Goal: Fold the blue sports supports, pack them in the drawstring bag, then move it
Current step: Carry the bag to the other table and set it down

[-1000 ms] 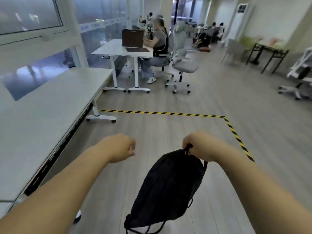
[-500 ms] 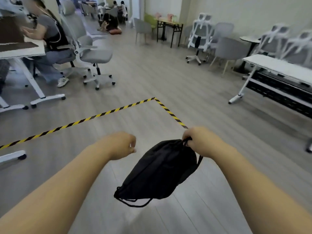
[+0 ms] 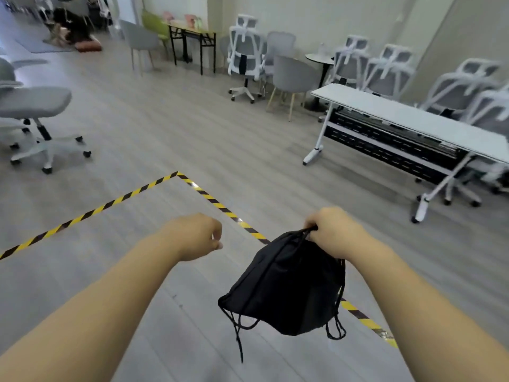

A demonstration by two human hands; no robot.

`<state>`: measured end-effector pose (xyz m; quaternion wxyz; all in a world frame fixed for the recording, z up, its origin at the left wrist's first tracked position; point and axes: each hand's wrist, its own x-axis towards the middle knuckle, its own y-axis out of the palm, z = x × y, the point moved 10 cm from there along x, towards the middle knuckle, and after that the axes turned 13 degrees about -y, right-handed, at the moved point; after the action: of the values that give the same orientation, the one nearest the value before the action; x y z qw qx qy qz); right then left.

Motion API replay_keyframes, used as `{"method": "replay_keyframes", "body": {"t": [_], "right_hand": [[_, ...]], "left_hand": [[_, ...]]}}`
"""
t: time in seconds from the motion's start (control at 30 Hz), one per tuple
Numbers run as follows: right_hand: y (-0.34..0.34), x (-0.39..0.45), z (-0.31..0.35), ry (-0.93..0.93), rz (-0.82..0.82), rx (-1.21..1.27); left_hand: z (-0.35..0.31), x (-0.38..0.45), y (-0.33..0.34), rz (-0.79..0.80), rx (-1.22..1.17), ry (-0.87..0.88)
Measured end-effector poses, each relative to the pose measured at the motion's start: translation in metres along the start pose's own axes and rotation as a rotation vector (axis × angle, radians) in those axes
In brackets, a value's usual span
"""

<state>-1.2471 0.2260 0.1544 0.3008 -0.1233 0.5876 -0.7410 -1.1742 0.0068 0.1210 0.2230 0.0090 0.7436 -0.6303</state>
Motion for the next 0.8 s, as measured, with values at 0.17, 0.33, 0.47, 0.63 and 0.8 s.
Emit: {"method": "replay_keyframes", "body": {"t": [0.17,0.33,0.47,0.63,0.8], "right_hand": [[-0.037,0.042,-0.075,0.14,-0.066,0.003],[-0.069,0.09,-0.144,0.296,-0.157,0.021],[-0.093,0.128,-0.188,0.396,-0.201,0.052],[-0.119,0.18,-0.238,0.472,-0.21,0.077],[-0.141,0.243,-0.296,0.506,-0.214,0.117]], "left_hand": [[-0.051,0.088,-0.035,0.004,0.057,0.108],[-0.092,0.19,-0.078,-0.023,0.142,0.212],[-0.13,0.264,-0.109,-0.032,0.207,0.297],[-0.181,0.347,-0.128,0.002,0.242,0.392],[-0.245,0.429,-0.143,0.017,0.266,0.468]]}}
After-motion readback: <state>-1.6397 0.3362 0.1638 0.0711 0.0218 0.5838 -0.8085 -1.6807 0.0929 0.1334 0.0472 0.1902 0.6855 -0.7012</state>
